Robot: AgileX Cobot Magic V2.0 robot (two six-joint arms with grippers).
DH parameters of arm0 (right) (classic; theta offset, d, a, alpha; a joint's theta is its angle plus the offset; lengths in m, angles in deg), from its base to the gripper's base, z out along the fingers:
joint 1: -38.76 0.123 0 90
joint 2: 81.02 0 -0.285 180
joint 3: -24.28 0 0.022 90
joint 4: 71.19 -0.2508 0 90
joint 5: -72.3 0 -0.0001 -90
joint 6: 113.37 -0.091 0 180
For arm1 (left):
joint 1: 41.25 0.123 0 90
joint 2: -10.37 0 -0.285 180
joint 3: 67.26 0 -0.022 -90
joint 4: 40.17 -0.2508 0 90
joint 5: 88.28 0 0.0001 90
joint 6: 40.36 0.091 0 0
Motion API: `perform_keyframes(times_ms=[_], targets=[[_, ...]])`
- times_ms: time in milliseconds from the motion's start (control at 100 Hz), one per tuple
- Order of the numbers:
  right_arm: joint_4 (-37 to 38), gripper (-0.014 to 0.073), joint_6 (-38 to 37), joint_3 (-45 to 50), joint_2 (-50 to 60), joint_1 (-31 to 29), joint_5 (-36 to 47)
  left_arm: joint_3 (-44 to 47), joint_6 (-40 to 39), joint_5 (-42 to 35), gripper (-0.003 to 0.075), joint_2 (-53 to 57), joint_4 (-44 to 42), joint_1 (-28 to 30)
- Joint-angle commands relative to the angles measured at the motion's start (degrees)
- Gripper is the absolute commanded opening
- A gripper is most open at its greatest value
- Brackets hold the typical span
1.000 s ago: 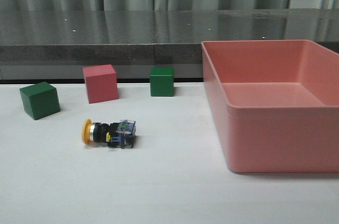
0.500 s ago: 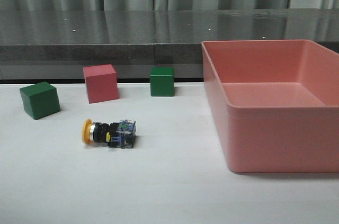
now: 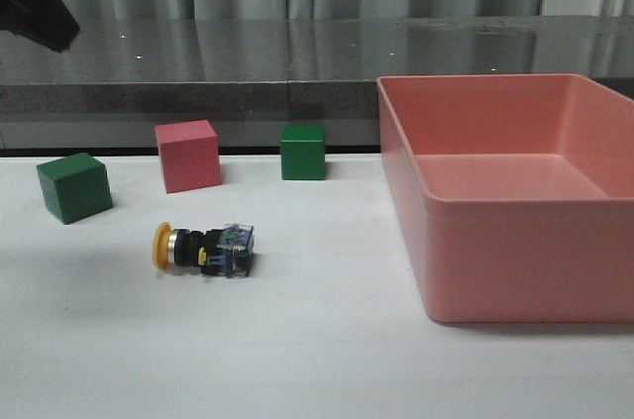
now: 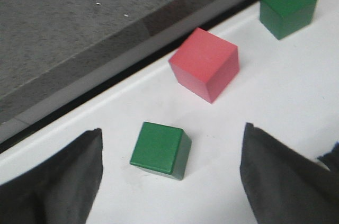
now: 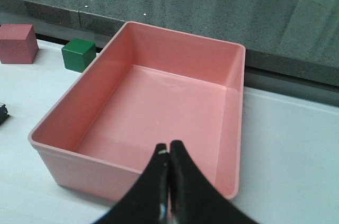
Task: Place and stand button with both arms
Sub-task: 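Move the left gripper down toward the button lying on its side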
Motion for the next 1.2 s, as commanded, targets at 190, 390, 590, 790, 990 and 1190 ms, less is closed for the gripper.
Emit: perform_keyframes(times_ms=[190,390,590,790,990,1190], targets=[[-0.3,-0.0062,-0.1,-1.4,-0.4,-0.3,3.8,-14.4,48.4,30.9,0.0502,-8.6,33.6,1.7],[-0.3,-0.0062,-0.1,-1.4,-0.4,-0.3,3.7,-17.8,59.2,37.9,0.0502,-13.8,43.5,6.5],[-0.3,-0.0062,-0.1,-1.4,-0.4,-0.3,3.4,-18.5,57.0,32.0,0.0502,-15.2,44.6,9.3],[-0.3,-0.0062,-0.1,-1.4,-0.4,-0.3,3.4,-18.5,69.8,43.2,0.0502,-17.2,48.2,9.5],[-0.3,-0.0062,-0.1,-1.4,-0.4,-0.3,3.4,-18.3,81.9,50.7,0.0502,-21.4,53.3,11.0],[-0.3,-0.0062,-0.1,-1.4,-0.4,-0.3,3.4,-18.3,82.3,52.9,0.0502,-26.2,54.5,11.6]])
